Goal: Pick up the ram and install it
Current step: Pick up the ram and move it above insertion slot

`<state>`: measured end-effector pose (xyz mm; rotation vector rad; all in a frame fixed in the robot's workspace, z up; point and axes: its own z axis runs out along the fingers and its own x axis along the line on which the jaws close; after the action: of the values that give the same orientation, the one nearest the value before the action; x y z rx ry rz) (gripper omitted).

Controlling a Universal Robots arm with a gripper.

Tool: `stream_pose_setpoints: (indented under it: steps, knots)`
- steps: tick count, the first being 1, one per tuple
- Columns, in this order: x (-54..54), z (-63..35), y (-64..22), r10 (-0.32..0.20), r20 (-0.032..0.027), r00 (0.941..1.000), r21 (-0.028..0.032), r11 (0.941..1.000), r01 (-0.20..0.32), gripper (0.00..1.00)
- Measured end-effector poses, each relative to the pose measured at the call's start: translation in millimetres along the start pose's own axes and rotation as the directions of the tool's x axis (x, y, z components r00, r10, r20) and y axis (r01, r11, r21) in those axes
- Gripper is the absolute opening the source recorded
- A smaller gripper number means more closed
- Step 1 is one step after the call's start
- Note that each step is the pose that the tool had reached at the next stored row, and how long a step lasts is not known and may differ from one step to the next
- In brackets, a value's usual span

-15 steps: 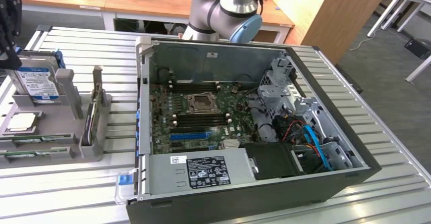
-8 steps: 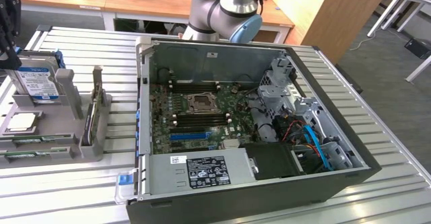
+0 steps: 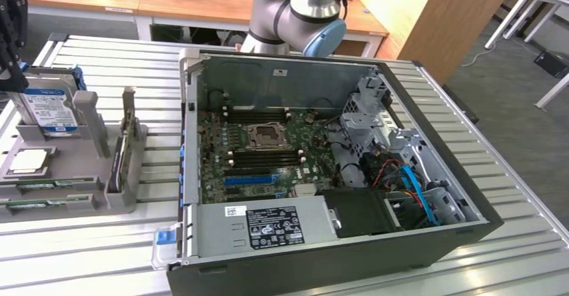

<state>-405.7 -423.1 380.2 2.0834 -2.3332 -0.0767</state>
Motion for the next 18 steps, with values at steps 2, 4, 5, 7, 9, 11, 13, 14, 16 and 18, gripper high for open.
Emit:
stream_pose_setpoints:
  steps: [2,4,5,7,9,11,13,14,16,18]
  knots:
    - [0.0,0.0,0.0,0.000,0.0000,1.0000,0.0000,1.0000,0.000,0.21]
    - [0.0,0.0,0.0,0.000,0.0000,1.0000,-0.0001,1.0000,0.000,0.29]
    - [0.0,0.0,0.0,0.000,0.0000,1.0000,0.0000,1.0000,0.000,0.29]
    - [0.0,0.0,0.0,0.000,0.0000,1.0000,0.0000,1.0000,0.000,0.35]
    - [0.0,0.1,0.0,0.000,0.0000,1.0000,0.0000,1.0000,0.000,0.35]
    - [0.0,2.0,-0.1,0.000,0.0001,1.0000,0.0002,1.0000,0.000,0.35]
    - [0.1,5.5,-0.3,-0.002,-0.0001,1.0000,-0.0001,1.0000,0.002,0.35]
    - [0.2,7.4,-0.3,-0.003,0.0000,1.0000,0.0000,1.0000,0.003,0.35]
    - [0.3,10.8,-0.5,-0.005,-0.0003,1.0000,-0.0001,1.0000,0.005,0.35]
    - [0.3,14.0,-0.6,-0.007,-0.0003,1.0000,-0.0002,1.0000,0.007,0.35]
